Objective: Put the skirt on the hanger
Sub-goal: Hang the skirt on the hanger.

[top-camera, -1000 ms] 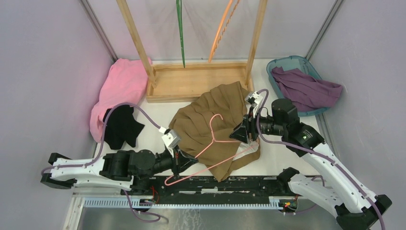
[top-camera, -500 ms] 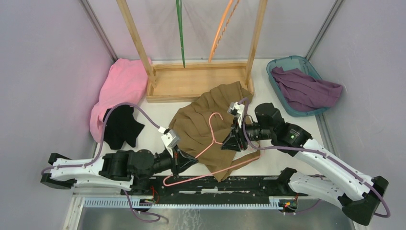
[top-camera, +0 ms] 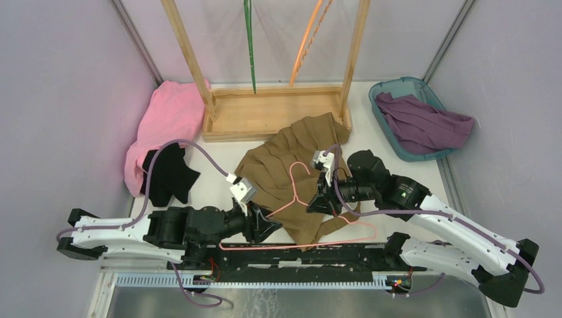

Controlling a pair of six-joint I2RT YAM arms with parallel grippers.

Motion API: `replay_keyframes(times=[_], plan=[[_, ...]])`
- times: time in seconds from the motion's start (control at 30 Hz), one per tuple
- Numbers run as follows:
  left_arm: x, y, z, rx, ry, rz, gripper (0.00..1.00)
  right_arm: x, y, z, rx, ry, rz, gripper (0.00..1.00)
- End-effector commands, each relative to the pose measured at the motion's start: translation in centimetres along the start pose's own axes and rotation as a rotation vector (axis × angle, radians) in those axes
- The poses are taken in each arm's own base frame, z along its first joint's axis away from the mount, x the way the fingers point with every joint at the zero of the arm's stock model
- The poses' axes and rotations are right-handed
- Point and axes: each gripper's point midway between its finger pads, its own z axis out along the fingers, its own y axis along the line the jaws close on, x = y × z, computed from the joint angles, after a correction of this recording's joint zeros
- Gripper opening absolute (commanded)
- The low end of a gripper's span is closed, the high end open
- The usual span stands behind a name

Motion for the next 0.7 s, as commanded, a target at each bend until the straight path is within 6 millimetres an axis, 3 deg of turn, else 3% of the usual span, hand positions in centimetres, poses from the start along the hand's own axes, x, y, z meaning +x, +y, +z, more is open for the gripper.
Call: replay_keyframes(times=[0.0,0.4,0.67], plan=[[-3.2,-2.1,0.2,0.055,-0.093,-0.046,0.59,-1.4,0.2,-0.1,0.013,-0.068,-0.067,0.01],[-5.0,-1.2,0.6,-0.010,-0.169,-0.068,0.69,-1.6,2.4,0.8,-0.025,-0.104,-0.154,0.01],[-4.3,-0.8,2.3,-0.011,-0.130,-0.082,0.69,-2.1,4.3,1.1,-0.065,-0.130,-0.195,0.01]])
